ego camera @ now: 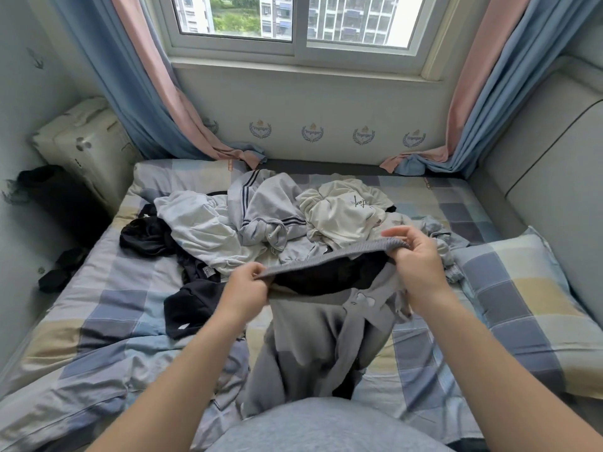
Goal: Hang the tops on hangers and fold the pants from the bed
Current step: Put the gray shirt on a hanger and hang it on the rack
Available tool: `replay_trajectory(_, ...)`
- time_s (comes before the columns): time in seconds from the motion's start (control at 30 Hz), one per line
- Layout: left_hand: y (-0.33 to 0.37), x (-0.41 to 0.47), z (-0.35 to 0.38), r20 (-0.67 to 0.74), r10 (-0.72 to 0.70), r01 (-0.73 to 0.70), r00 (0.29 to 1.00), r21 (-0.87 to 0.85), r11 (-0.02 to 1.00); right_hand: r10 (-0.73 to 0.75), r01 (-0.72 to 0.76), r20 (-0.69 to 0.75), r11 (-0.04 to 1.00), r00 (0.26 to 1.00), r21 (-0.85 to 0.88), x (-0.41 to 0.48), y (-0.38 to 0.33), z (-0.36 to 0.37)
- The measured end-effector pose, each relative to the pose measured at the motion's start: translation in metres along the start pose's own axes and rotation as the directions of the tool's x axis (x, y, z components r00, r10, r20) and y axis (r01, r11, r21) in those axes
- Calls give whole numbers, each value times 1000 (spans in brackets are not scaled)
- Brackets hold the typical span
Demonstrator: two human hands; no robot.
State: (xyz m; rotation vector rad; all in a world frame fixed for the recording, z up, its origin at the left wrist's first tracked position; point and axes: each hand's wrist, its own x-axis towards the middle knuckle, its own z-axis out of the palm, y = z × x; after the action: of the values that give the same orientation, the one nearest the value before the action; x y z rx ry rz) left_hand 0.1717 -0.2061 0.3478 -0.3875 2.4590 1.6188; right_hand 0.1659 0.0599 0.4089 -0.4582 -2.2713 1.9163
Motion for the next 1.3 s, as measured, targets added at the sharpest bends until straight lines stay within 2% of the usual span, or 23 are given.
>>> replay_trajectory(0.07,19,4,-9,3,-45,45,999,-198,979,45,-40,34,991,998,-129,1,16,-7)
replay_trajectory(0.13,39,5,-15,16,-24,28,1000,-289,957,112,-72,132,959,985,-274,-1,30,-5)
replay_trajectory(0.2,59,3,-18,58,26,-6,998,-319,948,135,-41,239,932,961,-361,-8,39,5)
replay_trajectory(0.27,73,-1,-16,98,78,-45,992,-302,952,72,53,295,918,953,-393,-17,42,19)
replay_trajectory(0.37,80,-4,-10,141,126,-84,982,-268,960,22,114,370,933,929,-342,-25,42,37)
replay_trajectory(0.43,79,-4,-12,156,134,-88,979,-272,958,69,47,371,955,926,-293,-28,45,42)
replay_trajectory(0.6,66,7,-25,120,138,-119,983,-154,981,210,-180,212,972,955,-152,-41,58,27)
replay_trajectory(0.7,57,11,-13,229,104,-90,968,-73,993,236,-231,206,972,950,-50,-63,56,11)
replay_trajectory(0.77,53,14,5,320,95,-89,943,-35,995,294,-304,262,953,919,-3,-80,57,-3)
replay_trajectory(0.83,51,16,24,421,86,-91,903,-8,996,334,-336,285,941,898,-44,-96,62,-20)
replay_trajectory(0.9,49,17,44,527,81,-123,846,46,991,340,-325,209,940,917,-105,-112,66,-38)
replay_trajectory(1.0,46,14,73,641,116,-266,759,143,953,307,-302,36,948,951,-102,-136,69,-66)
replay_trajectory(1.1,38,6,101,722,180,-488,668,243,838,286,-289,-117,957,951,-5,-162,68,-86)
replay_trajectory(1.2,28,-9,124,727,228,-633,648,346,693,291,-256,-277,954,916,154,-189,66,-95)
replay_trajectory(1.3,22,-32,144,731,295,-694,615,325,642,296,-222,-386,949,874,225,-220,74,-105)
